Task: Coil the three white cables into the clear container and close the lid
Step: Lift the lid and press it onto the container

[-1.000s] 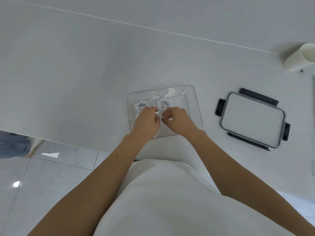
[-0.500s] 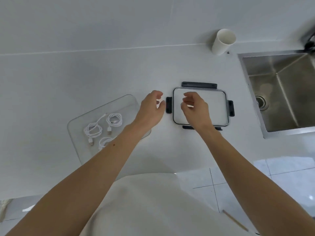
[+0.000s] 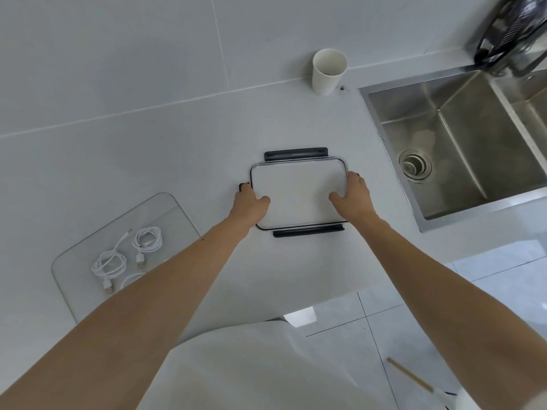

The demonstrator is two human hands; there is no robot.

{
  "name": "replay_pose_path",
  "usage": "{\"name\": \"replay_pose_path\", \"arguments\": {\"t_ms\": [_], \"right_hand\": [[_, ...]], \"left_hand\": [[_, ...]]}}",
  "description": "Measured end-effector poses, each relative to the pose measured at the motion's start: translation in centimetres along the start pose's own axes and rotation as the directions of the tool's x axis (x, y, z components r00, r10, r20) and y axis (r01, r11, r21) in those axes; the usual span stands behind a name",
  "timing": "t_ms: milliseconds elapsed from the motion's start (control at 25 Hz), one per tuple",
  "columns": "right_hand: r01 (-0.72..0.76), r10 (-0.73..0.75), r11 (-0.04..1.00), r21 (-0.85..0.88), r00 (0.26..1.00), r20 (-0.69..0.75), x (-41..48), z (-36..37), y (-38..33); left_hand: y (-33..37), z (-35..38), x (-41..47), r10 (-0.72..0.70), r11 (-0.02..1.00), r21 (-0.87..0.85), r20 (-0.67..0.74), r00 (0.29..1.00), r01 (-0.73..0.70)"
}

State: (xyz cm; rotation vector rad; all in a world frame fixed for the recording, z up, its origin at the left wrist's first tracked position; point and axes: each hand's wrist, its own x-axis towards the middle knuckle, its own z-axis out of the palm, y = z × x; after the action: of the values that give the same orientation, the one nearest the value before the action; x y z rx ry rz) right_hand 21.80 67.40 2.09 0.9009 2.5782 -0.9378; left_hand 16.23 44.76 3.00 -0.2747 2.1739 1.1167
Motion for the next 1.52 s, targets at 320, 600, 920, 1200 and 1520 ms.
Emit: {"name": "replay_pose_path", "arguments": {"t_ms": [320, 600, 920, 1200, 1520], "right_hand": [[-0.027, 0.026, 0.999, -0.024, 1.0, -0.008, 1.5, 1.0, 1.2], [-0.07, 0.076, 0.993, 0.091, 0.995, -0.067, 2.6, 0.1, 2.1], [-0.184, 0.18, 0.982, -0.046, 0.98, -0.081, 3.5, -0.2, 2.2], [-0.224, 0.227, 0.974, 0.042, 0.969, -0.096, 4.6, -0.9, 2.0], [-0.198, 0.208, 0.971, 0.134, 0.976, -0.066, 4.2, -2.5, 2.3]], "left_hand": [[0.8, 1.4, 1.2, -0.054, 0.998, -0.018, -0.074, 0.996, 0.053], [0.7, 1.9, 2.1, -0.092, 0.993, 0.059, -0.167, 0.982, 0.103], [0.0, 1.3, 3.0, -0.065, 0.99, 0.11, -0.191, 0.979, 0.087], [0.3, 1.2, 4.4, -0.156, 0.987, 0.002, -0.203, 0.967, 0.159], [0.9, 1.0, 6.2, -0.321, 0.945, -0.009, -0.208, 0.924, 0.326]]}}
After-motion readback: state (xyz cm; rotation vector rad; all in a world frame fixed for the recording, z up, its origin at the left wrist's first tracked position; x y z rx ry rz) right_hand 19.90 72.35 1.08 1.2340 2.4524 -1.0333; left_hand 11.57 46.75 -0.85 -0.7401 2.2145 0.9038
